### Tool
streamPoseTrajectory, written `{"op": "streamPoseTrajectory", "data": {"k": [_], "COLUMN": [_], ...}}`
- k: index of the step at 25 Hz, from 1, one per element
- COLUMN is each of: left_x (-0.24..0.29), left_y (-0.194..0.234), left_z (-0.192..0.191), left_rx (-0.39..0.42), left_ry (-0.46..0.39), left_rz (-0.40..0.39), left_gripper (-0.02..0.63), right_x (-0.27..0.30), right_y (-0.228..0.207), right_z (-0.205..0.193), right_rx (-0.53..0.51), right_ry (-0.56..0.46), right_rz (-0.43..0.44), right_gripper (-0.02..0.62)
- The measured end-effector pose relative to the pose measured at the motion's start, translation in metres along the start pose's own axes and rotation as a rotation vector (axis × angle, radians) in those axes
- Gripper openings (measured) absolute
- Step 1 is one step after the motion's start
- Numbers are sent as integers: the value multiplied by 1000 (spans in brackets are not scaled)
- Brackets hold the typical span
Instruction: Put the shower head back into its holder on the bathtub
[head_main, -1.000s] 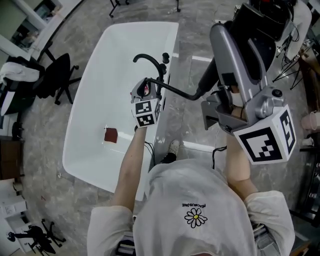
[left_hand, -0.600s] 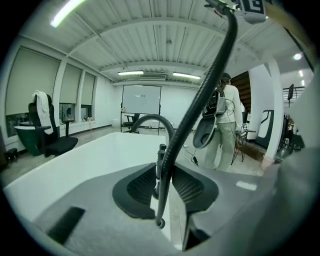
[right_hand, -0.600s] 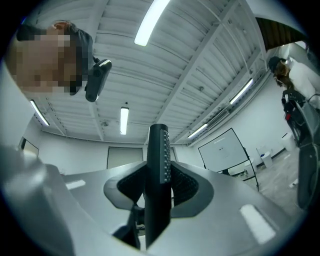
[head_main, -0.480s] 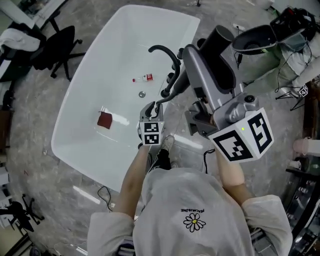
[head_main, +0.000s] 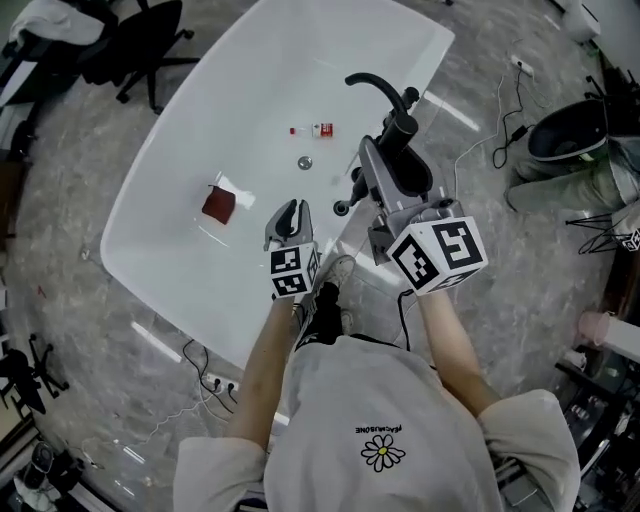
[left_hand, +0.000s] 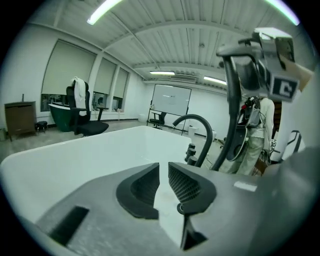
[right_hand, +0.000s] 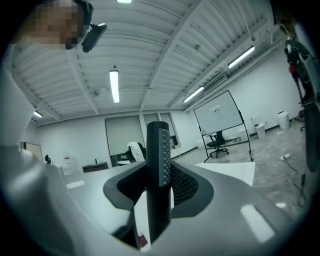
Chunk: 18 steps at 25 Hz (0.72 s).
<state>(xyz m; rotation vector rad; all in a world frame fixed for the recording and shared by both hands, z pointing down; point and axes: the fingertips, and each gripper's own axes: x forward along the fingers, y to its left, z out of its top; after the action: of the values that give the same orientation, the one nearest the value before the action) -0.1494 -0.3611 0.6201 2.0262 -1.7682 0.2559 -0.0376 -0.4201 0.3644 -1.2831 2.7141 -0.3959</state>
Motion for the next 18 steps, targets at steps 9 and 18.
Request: {"op": "streamPoseTrajectory", "data": {"k": [9,18], "left_x": [-28,-22], "left_y": [42,35], "left_z": [-15,-36], "left_rx": [-174,-188], "left_ry": [-10,41], "left_rz": [118,97], "left_gripper": [21,17], "right_x": [20,14], "right_y": [-35,-52], "right_z": [-168,-259], "right_rx": [-9,-42], "right_ry": [320,529], "right_rz": [-91,-132], "right_gripper": [138,136]}}
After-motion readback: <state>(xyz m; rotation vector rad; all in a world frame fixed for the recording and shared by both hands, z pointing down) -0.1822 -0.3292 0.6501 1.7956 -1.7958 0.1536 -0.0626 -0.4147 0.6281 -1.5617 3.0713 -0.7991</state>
